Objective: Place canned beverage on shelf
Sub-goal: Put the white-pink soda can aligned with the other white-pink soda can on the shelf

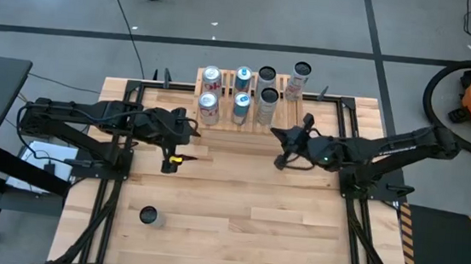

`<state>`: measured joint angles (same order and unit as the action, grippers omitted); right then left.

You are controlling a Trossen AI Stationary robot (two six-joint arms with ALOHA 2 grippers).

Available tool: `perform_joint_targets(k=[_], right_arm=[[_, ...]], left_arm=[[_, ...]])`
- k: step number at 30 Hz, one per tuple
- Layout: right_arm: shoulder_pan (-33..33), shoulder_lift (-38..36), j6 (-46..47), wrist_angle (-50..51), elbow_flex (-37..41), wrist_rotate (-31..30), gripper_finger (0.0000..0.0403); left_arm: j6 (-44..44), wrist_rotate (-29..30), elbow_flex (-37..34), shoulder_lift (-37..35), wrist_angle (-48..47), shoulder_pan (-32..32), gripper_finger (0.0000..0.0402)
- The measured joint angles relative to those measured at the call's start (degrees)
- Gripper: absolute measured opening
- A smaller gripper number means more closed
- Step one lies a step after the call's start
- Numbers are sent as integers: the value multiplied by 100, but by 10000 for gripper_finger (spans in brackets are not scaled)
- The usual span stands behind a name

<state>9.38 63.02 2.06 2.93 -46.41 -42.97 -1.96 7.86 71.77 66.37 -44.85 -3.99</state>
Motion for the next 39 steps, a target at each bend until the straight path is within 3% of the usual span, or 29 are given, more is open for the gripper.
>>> perform_joint_targets(k=[5,15,28,34,39], right_arm=[[321,-335,87,366,0,66,7],[712,-611,125,495,0,789,7],[1044,-609,930,813,0,828,7],[1091,-607,1580,848,0,821,7],[1087,-607,1774,847,0,804,7]], left_arm=[[280,0,0,0,31,-2,334],[696,-44,1,0,102,-15,334],[693,-175,0,0,152,-15,334],[684,-912,2,0,179,-15,334],[764,-924,2,-1,-102,-49,334]])
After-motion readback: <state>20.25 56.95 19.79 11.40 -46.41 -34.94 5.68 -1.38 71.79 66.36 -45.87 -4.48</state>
